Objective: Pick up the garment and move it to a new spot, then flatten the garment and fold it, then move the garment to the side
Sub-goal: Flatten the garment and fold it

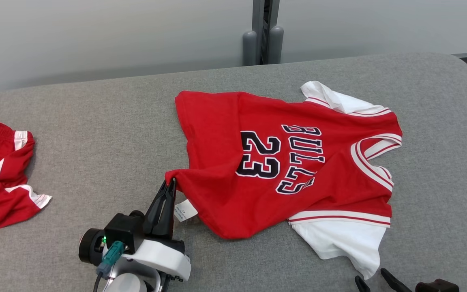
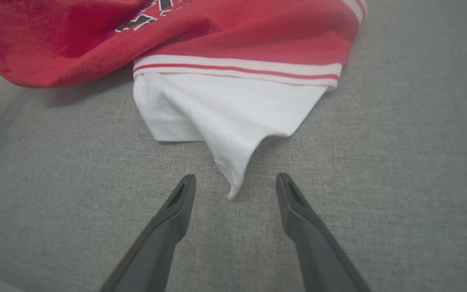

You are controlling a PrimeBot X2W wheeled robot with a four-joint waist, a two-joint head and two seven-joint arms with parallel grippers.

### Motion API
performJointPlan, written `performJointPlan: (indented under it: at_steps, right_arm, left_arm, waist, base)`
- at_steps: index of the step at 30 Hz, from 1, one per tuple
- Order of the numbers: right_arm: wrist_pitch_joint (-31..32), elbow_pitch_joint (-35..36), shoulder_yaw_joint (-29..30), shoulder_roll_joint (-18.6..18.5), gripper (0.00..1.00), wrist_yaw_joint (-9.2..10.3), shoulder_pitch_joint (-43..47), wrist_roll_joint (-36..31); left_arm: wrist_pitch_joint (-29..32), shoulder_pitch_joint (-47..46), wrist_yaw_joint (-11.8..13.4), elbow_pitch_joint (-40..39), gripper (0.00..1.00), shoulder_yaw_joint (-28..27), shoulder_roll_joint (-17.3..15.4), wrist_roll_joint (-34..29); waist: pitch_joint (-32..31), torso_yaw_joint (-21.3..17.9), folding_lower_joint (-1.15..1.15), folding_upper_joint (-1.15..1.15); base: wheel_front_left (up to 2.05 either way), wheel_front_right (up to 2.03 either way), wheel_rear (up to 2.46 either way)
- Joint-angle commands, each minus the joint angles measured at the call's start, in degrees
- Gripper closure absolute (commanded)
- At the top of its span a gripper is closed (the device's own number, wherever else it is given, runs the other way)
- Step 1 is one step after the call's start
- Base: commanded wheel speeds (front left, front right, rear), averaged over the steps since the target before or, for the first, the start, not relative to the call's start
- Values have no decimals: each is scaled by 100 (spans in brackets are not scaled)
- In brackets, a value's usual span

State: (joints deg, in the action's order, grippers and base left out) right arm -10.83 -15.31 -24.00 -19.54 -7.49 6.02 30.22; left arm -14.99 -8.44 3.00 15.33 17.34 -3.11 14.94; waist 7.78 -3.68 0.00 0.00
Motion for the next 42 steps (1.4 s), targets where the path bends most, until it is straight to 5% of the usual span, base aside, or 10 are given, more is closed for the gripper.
performJointPlan:
  at_steps: [1,9,10,12,25,42]
  right_arm:
    - [-14,-20,2,-7,0,-1,-97,22]
    - [-21,-165,-145,-19,0,-1,-223,103]
    - [-4,-182,-161,-12,15,-1,-240,118]
    - [65,-222,-223,-29,100,-1,-266,145]
    - [-131,-30,-194,-203,100,-1,-354,173]
    - [43,1781,973,-748,100,-1,-831,596]
  left_arm:
    - [-19,-37,-44,10,100,-36,-19,-55]
    - [-19,-84,-64,27,100,-56,2,-78]
    - [-19,-88,-69,28,100,-56,3,-79]
    - [-19,-92,-83,30,100,-53,5,-78]
    - [-19,-11,-64,-6,100,-143,11,-105]
    - [-19,40,-280,-290,100,-477,7,214]
  waist:
    - [12,8,0,0]
    - [66,32,0,0]
    - [69,33,0,0]
    - [68,41,0,0]
    - [21,13,0,0]
    - [-286,-193,0,0]
  base:
    - [0,0,0]
    - [0,0,0]
    - [0,0,0]
    - [0,0,0]
    - [0,0,0]
    - [0,0,0]
